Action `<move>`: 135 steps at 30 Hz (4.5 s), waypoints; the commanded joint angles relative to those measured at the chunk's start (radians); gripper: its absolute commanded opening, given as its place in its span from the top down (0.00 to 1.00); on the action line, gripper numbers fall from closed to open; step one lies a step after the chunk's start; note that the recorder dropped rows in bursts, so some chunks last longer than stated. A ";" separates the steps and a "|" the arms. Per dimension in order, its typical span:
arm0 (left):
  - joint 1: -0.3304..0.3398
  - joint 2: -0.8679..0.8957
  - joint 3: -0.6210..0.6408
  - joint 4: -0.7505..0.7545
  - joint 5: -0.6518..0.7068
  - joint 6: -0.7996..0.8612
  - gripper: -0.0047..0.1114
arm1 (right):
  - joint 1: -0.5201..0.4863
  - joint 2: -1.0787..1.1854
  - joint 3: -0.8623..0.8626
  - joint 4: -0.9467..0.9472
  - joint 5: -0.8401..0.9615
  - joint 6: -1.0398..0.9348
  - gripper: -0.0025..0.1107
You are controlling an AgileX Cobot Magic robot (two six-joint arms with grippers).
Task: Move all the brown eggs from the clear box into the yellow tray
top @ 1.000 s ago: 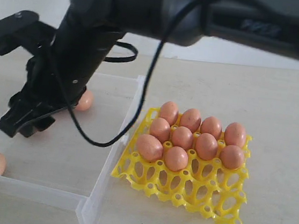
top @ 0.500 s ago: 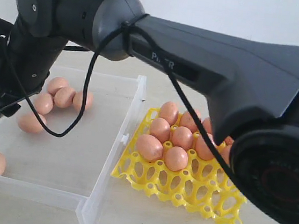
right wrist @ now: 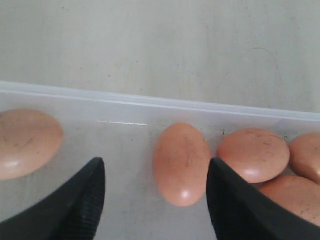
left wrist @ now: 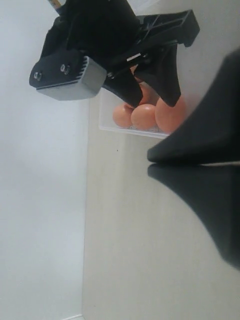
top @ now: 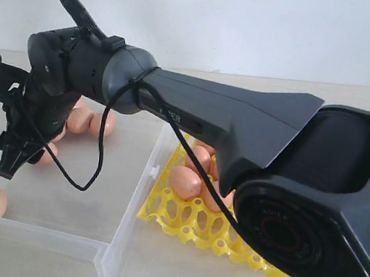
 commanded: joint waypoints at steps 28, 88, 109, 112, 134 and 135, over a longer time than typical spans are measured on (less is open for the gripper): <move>0.001 0.003 -0.004 -0.005 0.000 0.001 1.00 | -0.031 0.103 -0.007 0.008 -0.150 -0.075 0.48; 0.001 0.003 -0.004 -0.005 0.000 0.001 1.00 | -0.180 -1.048 1.742 0.265 -1.348 0.230 0.98; 0.001 0.003 -0.004 -0.005 0.000 0.001 1.00 | -0.146 -1.081 1.954 0.279 -1.327 0.396 0.98; 0.001 0.003 -0.004 -0.005 0.000 0.001 1.00 | -0.127 -1.081 1.954 0.287 -1.331 0.355 0.98; 0.001 0.003 -0.004 -0.005 0.000 0.001 1.00 | -0.130 -0.996 1.954 0.355 -1.424 0.296 0.98; 0.001 0.003 -0.004 -0.005 0.000 0.001 1.00 | -0.130 -0.994 1.954 0.355 -1.428 0.296 0.98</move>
